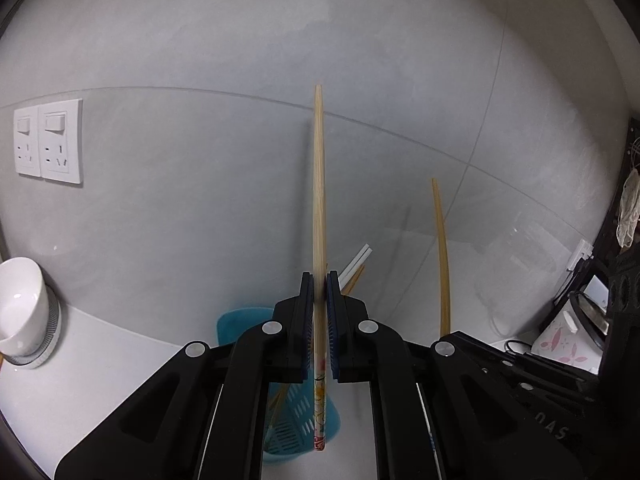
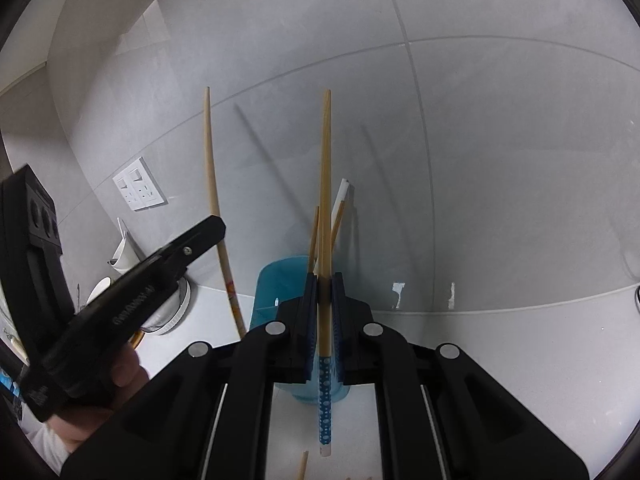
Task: Organize utensils
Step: 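Carry both chopsticks to the blue holder while the left gripper drops its chopstick inside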
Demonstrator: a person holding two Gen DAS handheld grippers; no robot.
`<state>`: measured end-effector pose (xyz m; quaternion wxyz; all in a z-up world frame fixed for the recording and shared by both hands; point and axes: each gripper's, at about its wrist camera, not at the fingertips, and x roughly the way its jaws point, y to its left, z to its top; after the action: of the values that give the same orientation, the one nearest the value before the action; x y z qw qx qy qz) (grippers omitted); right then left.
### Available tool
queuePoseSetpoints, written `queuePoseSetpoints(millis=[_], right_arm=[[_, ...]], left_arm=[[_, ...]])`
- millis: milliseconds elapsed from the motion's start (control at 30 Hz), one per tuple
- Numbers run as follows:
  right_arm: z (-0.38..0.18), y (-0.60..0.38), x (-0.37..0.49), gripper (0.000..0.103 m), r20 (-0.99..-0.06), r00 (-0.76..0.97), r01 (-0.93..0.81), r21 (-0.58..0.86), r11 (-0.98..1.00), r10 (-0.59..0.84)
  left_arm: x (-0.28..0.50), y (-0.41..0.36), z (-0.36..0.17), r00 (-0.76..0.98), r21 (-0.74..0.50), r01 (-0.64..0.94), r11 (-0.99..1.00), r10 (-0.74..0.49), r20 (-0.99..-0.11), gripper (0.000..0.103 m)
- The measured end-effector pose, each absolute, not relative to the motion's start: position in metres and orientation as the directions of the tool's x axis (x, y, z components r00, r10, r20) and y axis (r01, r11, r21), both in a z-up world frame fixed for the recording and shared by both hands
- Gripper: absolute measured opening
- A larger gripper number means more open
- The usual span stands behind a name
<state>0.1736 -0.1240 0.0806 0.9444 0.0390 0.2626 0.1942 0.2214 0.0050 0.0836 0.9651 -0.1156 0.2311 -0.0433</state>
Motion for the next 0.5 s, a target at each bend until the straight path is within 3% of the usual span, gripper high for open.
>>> queuePoseSetpoints(millis=[500], right_arm=[[0.068,-0.122,0.188,0.006,-0.502,0.781,-0.322,0.185,0.929,0.371]], left_arm=[[0.251,-0.016,0.032,0.865,-0.166,0.023,0.986,-0.103,-0.491,0.006]])
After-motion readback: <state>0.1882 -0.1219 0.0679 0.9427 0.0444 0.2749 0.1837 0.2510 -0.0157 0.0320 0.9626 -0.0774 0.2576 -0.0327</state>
